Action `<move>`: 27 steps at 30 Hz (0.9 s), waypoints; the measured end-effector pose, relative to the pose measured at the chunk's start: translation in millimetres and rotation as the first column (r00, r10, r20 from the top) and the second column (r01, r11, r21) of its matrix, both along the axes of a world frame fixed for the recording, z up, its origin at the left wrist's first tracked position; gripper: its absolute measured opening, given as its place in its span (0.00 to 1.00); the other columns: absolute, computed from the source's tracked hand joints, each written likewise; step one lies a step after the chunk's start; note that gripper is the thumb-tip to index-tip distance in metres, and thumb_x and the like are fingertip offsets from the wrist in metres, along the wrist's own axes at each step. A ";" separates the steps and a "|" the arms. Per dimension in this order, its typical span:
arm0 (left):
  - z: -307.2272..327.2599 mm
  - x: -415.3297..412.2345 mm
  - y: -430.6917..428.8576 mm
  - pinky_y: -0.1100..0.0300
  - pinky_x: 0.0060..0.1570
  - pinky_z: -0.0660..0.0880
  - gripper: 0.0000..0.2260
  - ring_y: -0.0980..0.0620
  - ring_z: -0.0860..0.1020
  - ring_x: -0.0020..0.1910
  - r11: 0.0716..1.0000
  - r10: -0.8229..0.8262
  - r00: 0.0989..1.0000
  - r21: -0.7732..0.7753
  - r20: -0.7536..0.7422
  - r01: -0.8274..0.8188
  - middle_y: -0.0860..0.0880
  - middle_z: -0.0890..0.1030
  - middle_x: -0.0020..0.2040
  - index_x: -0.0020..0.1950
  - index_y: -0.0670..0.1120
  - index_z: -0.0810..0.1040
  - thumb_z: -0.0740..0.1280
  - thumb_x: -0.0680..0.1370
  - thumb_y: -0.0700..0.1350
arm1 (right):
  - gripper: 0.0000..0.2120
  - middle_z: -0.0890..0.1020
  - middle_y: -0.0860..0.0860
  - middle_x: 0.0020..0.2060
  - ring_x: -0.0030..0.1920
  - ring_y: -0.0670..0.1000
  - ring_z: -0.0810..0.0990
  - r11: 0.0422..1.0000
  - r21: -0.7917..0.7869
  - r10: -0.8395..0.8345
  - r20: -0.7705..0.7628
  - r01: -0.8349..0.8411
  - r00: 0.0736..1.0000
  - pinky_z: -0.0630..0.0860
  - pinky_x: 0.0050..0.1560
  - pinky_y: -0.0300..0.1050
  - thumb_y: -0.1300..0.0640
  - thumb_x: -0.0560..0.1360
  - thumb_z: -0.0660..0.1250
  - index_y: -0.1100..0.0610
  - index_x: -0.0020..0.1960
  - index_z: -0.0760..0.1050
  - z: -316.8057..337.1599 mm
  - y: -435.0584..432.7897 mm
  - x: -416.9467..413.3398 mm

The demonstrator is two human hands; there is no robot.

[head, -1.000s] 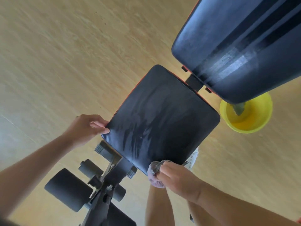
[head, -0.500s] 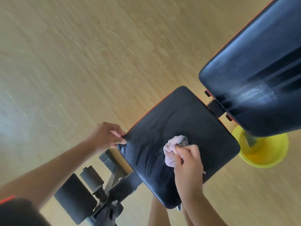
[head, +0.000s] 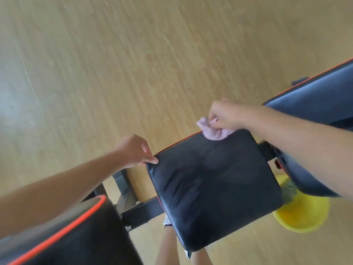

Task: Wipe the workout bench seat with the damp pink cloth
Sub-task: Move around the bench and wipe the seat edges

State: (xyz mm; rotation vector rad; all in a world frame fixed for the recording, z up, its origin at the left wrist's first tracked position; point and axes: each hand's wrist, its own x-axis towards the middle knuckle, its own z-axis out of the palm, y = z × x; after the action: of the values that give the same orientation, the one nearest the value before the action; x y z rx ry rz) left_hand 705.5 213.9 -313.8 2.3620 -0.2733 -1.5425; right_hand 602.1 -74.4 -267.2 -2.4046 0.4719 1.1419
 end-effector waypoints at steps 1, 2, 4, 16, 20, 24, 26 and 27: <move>1.4 -0.4 -0.9 0.46 0.48 0.86 0.15 0.48 0.89 0.36 1.000 0.003 1.000 0.000 -0.001 -0.003 0.45 0.87 0.36 0.38 0.41 0.84 0.86 0.62 0.47 | 0.22 0.72 0.47 0.19 0.30 0.52 0.73 0.998 -0.066 -0.004 -0.008 0.003 1.000 0.69 0.30 0.39 0.62 0.79 0.68 0.55 0.26 0.72 2.0 -32.8 -7.3; 2.8 -1.0 -1.7 0.46 0.48 0.86 0.14 0.49 0.89 0.35 1.000 0.008 1.000 0.002 -0.002 -0.008 0.46 0.87 0.35 0.38 0.41 0.85 0.86 0.62 0.46 | 0.20 0.74 0.47 0.20 0.30 0.52 0.74 0.993 -0.117 -0.028 -0.026 0.025 0.999 0.70 0.29 0.38 0.63 0.77 0.69 0.55 0.27 0.74 3.1 -57.7 -16.8; 4.7 -1.0 -4.2 0.46 0.49 0.85 0.14 0.49 0.89 0.35 1.000 0.014 1.000 0.011 -0.001 -0.014 0.46 0.88 0.35 0.38 0.42 0.85 0.86 0.62 0.46 | 0.16 0.81 0.48 0.26 0.33 0.53 0.78 0.985 -0.162 -0.064 -0.038 0.057 0.997 0.77 0.33 0.39 0.67 0.73 0.69 0.55 0.29 0.77 -3.6 -78.6 -35.3; 7.0 -3.3 -10.1 0.46 0.51 0.85 0.13 0.48 0.89 0.37 0.998 0.005 1.000 0.066 0.024 -0.007 0.44 0.88 0.36 0.38 0.41 0.85 0.86 0.63 0.45 | 0.22 0.65 0.56 0.29 0.31 0.52 0.62 0.860 0.050 -0.505 0.228 0.508 0.833 0.58 0.29 0.44 0.58 0.78 0.71 0.63 0.29 0.69 -11.1 -56.5 -90.8; 10.4 -5.7 -14.7 0.62 0.36 0.82 0.12 0.48 0.87 0.37 0.997 -0.005 0.999 0.071 0.039 0.002 0.38 0.87 0.40 0.40 0.38 0.84 0.84 0.65 0.42 | 0.28 0.66 0.54 0.25 0.26 0.49 0.62 0.818 -0.062 -0.541 0.255 0.572 0.802 0.64 0.25 0.33 0.62 0.77 0.70 0.54 0.23 0.61 -2.9 -26.2 -156.7; 11.6 -6.4 -18.9 0.72 0.29 0.77 0.11 0.45 0.86 0.41 0.997 -0.021 0.999 0.068 0.027 0.019 0.37 0.86 0.43 0.42 0.35 0.84 0.82 0.68 0.38 | 0.21 0.67 0.52 0.27 0.31 0.53 0.64 0.717 -0.115 -0.683 0.077 0.687 0.726 0.60 0.30 0.43 0.65 0.76 0.67 0.60 0.27 0.64 -0.2 -10.9 -251.1; 10.8 -4.9 -19.0 0.70 0.32 0.79 0.11 0.43 0.87 0.43 0.997 -0.024 1.000 0.070 0.010 0.023 0.36 0.86 0.43 0.41 0.35 0.84 0.83 0.67 0.38 | 0.22 0.68 0.52 0.28 0.33 0.55 0.65 0.682 -0.075 -0.723 0.085 0.728 0.686 0.60 0.29 0.40 0.62 0.76 0.69 0.60 0.27 0.64 0.7 -6.6 -265.3; 10.4 -4.5 -19.0 0.69 0.32 0.80 0.10 0.43 0.87 0.44 0.997 -0.029 1.000 0.072 0.008 0.028 0.36 0.86 0.43 0.41 0.35 0.84 0.83 0.67 0.38 | 0.25 0.68 0.51 0.27 0.31 0.54 0.66 0.666 -0.039 -0.738 0.109 0.745 0.666 0.64 0.28 0.37 0.59 0.77 0.70 0.58 0.25 0.64 0.2 -6.1 -258.5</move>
State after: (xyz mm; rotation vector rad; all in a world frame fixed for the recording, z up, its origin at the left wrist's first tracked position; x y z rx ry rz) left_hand 701.0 194.9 -303.4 2.4307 -0.2585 -1.5809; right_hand 343.6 -80.5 -267.0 -1.9496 1.3435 0.6368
